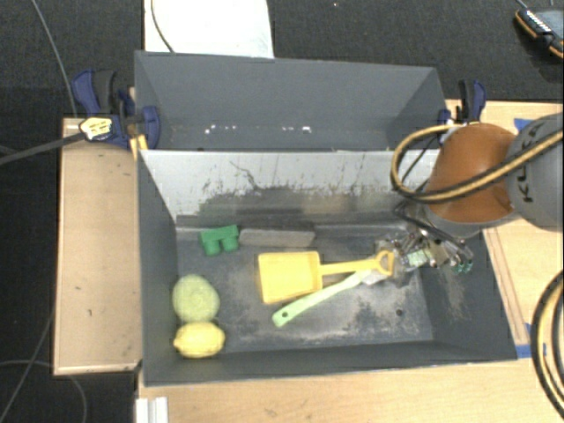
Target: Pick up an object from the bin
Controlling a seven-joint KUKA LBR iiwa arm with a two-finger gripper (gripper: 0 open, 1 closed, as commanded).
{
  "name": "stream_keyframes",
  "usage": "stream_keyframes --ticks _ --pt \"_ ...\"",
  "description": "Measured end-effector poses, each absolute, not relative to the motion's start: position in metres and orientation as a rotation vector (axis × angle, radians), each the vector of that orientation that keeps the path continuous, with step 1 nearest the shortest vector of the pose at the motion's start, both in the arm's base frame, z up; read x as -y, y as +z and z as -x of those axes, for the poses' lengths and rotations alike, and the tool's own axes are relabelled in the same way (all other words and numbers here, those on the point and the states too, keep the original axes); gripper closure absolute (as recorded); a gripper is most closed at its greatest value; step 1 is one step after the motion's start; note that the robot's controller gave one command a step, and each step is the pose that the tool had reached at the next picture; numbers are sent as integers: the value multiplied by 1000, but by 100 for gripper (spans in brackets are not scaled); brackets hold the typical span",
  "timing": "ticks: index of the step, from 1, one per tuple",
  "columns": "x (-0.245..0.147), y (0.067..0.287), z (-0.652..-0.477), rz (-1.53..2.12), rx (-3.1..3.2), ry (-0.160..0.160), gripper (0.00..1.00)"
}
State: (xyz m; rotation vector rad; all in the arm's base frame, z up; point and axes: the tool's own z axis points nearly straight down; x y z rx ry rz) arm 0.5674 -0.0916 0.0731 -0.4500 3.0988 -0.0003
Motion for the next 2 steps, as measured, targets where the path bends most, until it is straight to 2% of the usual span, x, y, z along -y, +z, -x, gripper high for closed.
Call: stream_keyframes --ticks 2 --pt "91 145 -566 445 -3104 2 100"
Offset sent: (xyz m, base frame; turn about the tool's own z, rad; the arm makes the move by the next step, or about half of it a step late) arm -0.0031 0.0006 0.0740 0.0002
